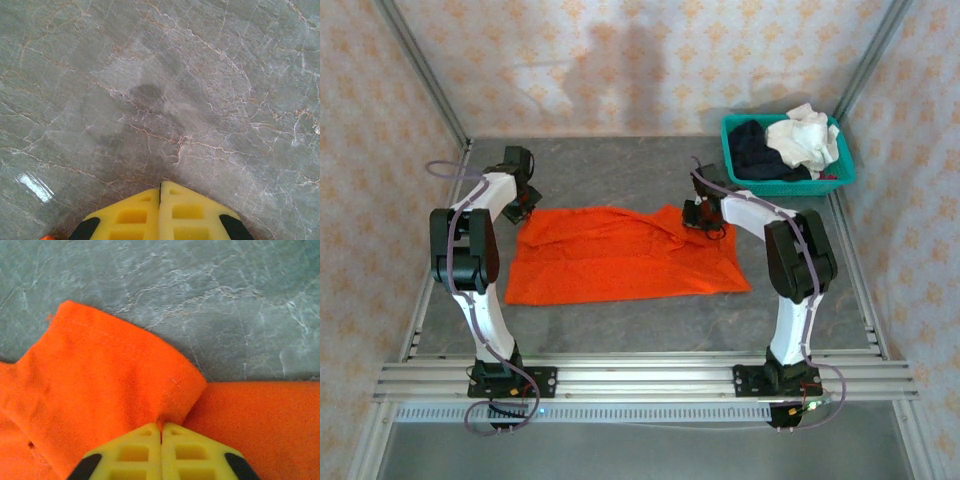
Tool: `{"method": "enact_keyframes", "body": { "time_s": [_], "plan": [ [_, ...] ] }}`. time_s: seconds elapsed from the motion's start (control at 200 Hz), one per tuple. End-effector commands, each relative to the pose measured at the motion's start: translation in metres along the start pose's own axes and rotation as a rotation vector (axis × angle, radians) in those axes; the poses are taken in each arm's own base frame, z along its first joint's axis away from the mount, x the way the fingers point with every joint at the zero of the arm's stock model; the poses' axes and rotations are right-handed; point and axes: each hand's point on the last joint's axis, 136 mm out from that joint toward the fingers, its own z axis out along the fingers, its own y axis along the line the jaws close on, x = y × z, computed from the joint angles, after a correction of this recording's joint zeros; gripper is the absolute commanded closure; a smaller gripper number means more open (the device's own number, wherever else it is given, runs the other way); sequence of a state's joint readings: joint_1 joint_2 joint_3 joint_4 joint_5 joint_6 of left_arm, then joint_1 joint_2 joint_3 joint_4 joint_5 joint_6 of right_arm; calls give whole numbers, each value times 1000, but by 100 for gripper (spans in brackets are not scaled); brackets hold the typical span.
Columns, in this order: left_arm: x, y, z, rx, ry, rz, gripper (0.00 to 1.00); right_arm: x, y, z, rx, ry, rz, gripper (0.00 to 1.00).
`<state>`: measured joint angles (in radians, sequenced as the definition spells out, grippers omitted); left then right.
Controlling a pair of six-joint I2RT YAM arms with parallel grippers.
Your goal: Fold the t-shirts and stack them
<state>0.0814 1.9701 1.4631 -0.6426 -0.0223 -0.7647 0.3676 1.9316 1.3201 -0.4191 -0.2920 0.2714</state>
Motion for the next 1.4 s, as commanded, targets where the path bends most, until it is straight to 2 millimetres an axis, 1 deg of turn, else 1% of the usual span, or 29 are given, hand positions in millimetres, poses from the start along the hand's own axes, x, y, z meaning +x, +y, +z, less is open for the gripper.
{"method": "enact_keyframes", "body": {
  "time_s": [0.0,0.11,0.205,0.285,0.365,0.42,0.465,0.515,0.545,0.55,0.555,0.57,0.575,0.595,0.605,0.63,0.64,0.691,0.701,0.731,0.781,0.826,0.866,0.921,0.981,1.071,1.191,1.276,1.396],
  "plan": [
    [-7,5,-17,9,-24,-11,100,-8,18,-19,-33,-40,-60,100],
    [-7,6,-17,8,-25,-11,100,-2,27,-32,-22,-63,-130,100],
    [-7,6,-17,5,-24,-9,100,11,40,-39,-20,-74,-213,97],
    [-6,7,-16,4,-23,-11,100,29,49,-40,-13,-61,-318,96],
    [-6,7,-16,5,-22,-10,100,54,59,-37,-20,-20,-446,95],
    [-6,6,-16,6,-21,-12,100,76,66,-34,-42,33,-543,92],
    [-6,6,-16,8,-20,-10,100,90,70,-34,-56,73,-598,88],
    [-6,7,-16,5,-22,-9,100,106,73,-38,-87,120,-652,79],
    [-6,7,-16,3,-21,-9,100,111,75,-42,-105,132,-669,67],
    [-6,7,-16,3,-22,-9,100,112,76,-43,-112,133,-673,63],
    [-6,7,-16,3,-22,-9,100,112,76,-43,-112,133,-673,63],
    [-6,7,-16,2,-21,-8,100,113,76,-46,-120,130,-674,57],
    [-6,7,-16,2,-21,-8,100,113,77,-46,-122,128,-674,54],
    [-6,7,-16,3,-22,-8,100,112,77,-50,-128,112,-675,41],
    [-6,7,-16,3,-22,-8,100,112,77,-52,-130,107,-675,40],
    [-6,8,-16,2,-21,-9,100,106,79,-58,-133,67,-673,28],
    [-6,7,-16,2,-22,-10,100,106,79,-59,-133,61,-672,28],
    [-6,7,-16,5,-22,-10,100,94,82,-71,-141,-20,-652,17],
    [-6,7,-16,4,-22,-11,100,91,82,-73,-142,-36,-644,16],
    [-6,6,-16,8,-21,-12,100,84,83,-79,-144,-77,-617,16],
    [-6,6,-16,10,-19,-15,100,63,82,-87,-145,-162,-519,16],
    [-6,5,-16,13,-20,-17,100,50,78,-90,-149,-198,-431,18],
    [-6,5,-17,15,-20,-17,100,42,75,-88,-152,-207,-359,21],
    [-6,4,-17,15,-21,-18,100,39,72,-82,-142,-188,-311,25],
    [-6,4,-16,15,-21,-17,100,42,70,-72,-118,-136,-301,31],
    [-6,6,-16,11,-18,-15,100,52,66,-57,-75,-42,-310,37],
    [-5,7,-16,6,-19,-11,100,68,75,-42,-67,17,-392,38],
    [-5,7,-15,8,-17,-13,100,73,80,-35,-34,42,-450,38],
    [-4,6,-15,11,-15,-14,100,76,81,-22,2,77,-479,44]
  ]
}}
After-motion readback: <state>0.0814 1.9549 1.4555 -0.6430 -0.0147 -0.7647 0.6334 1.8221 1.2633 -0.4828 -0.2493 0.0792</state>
